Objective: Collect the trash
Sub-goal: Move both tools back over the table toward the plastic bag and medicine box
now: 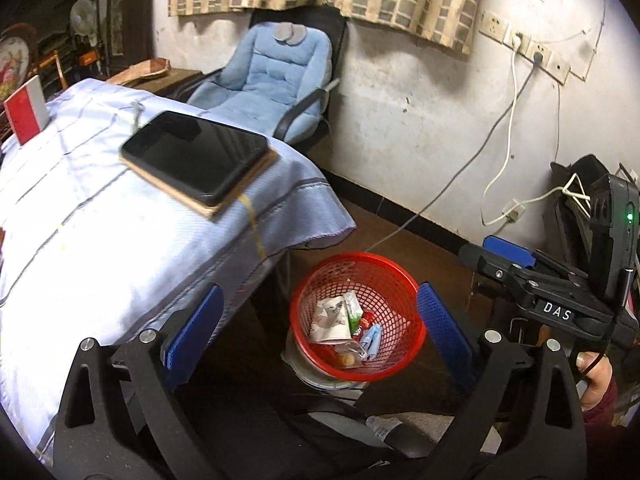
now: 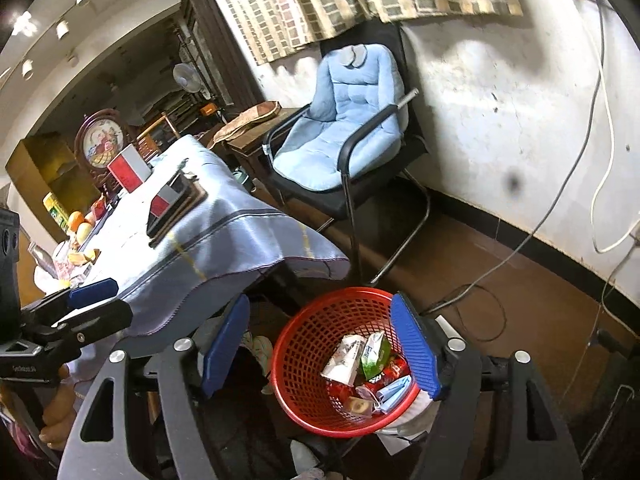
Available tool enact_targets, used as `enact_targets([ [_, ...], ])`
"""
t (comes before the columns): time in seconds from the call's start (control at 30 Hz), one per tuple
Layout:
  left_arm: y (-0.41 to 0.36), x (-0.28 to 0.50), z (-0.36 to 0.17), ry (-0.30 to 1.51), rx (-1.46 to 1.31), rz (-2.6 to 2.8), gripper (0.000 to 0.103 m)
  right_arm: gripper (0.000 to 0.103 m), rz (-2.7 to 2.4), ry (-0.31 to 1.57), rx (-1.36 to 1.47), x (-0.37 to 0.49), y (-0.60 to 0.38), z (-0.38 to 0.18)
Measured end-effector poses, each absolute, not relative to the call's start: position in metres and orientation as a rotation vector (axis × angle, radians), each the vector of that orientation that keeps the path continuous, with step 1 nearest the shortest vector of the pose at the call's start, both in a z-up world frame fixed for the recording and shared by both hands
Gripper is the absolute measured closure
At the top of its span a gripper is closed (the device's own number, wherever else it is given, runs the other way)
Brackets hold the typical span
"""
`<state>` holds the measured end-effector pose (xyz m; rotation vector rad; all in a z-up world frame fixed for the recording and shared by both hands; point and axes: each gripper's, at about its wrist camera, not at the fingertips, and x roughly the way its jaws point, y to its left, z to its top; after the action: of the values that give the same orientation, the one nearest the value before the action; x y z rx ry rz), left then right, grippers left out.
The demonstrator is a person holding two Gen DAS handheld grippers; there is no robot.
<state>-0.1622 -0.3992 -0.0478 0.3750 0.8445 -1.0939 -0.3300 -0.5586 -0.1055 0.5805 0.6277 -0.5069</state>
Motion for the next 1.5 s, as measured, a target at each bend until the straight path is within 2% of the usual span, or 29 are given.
enact_targets([
  [0.43, -0.304, -0.112, -0.029, 0.802, 0.201, -0.937, 0.007, 0.018, -0.388, 0.655, 0.449, -0.278, -0.496, -0.068],
  [1.13, -0.075, 0.076, -0.013, 0.797, -0.023, -0.328, 0.007, 0.017, -0.014, 0.771, 0.325, -0.061, -0.372, -0.038],
  [1.5, -0.031, 0.158, -0.028, 0.871, -0.003, -0.219, 0.007, 0.017, 0.054, 0.825, 0.299, 0.004, -0.336, -0.046],
])
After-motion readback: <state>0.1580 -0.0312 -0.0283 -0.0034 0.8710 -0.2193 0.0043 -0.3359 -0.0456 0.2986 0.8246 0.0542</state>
